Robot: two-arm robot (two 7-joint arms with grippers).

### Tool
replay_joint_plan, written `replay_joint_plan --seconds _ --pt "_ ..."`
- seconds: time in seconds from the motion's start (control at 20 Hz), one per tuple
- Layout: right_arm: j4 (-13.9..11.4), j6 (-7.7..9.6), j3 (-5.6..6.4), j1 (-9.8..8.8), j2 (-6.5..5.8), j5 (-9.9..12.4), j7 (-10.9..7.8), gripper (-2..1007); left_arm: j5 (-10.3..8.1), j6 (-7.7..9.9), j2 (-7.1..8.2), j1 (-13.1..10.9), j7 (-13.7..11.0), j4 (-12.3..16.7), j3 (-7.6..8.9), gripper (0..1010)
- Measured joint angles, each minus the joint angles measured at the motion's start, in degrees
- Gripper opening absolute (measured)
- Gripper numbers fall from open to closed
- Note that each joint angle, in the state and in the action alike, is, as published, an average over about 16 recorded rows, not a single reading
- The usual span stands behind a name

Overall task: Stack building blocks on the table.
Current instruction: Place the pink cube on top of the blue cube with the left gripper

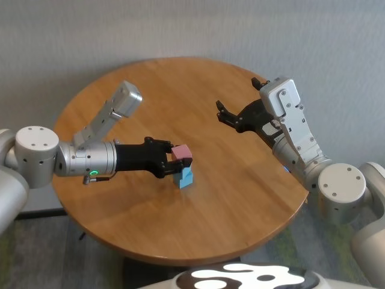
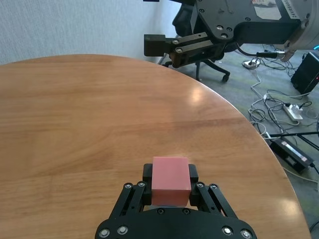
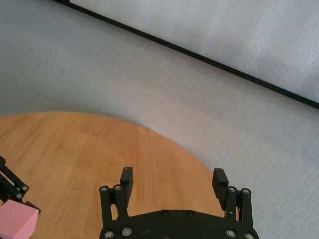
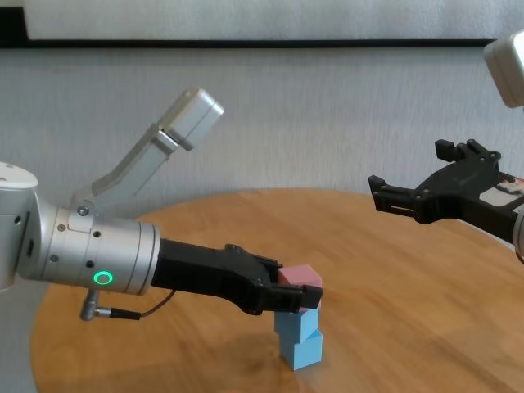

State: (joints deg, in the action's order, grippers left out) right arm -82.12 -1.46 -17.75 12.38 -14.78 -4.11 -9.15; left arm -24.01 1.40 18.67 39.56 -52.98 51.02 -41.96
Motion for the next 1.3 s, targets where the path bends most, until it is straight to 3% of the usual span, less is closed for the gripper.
replay_joint_plan --seconds 0.55,1.0,1.3 --pt "0.0 0.0 0.0 0.0 0.0 0.0 0.0 1005 0.41 0.19 0.16 -0.02 0.16 0.35 -0.2 465" --pt "0.0 0.0 0.0 0.0 0.0 0.0 0.0 1005 0.19 -0.17 0.32 -0.21 0.06 0.76 0.03 695" --pt "0.0 0.0 0.0 0.0 0.0 0.0 0.0 1005 -0.88 -1.66 0.93 -1.19 0.24 2.73 1.09 868"
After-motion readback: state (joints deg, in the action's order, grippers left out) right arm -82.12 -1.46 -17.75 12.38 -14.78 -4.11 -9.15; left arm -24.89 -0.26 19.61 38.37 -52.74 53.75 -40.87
